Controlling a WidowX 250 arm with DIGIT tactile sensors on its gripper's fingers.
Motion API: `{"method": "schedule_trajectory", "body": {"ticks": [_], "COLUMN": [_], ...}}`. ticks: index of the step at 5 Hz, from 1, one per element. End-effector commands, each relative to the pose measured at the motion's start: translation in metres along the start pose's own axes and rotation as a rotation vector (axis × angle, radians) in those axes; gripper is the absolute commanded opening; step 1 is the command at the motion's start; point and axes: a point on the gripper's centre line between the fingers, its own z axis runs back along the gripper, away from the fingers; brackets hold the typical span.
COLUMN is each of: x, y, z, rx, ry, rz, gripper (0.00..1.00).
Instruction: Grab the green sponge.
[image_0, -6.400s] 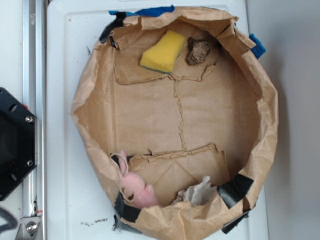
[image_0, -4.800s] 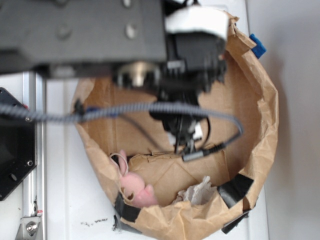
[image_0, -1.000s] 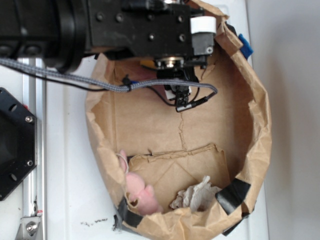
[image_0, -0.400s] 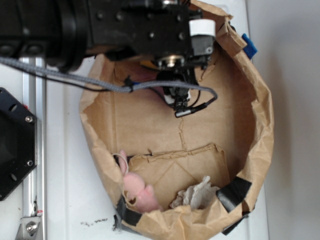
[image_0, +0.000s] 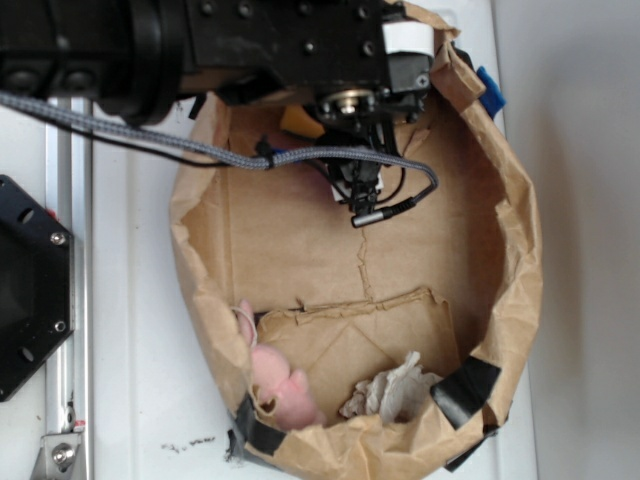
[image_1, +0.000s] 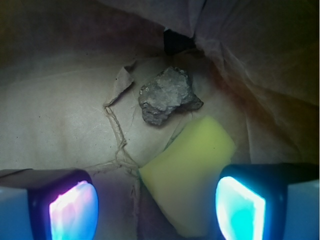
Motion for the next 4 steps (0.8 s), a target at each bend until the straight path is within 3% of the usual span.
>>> {"method": "schedule_trajectory", "body": {"ticks": [1, 2, 4], "x": [0.011, 0.004, 0.004], "y": [0.009, 0.016, 0.019], "z": [0.014, -0.002, -0.004], "rx": [0.006, -0.017, 0.007], "ry": [-0.047, -0.032, -0.047], "rz": [0.020, 0.056, 0.066], "gripper": [1.00, 1.00, 1.00]}}
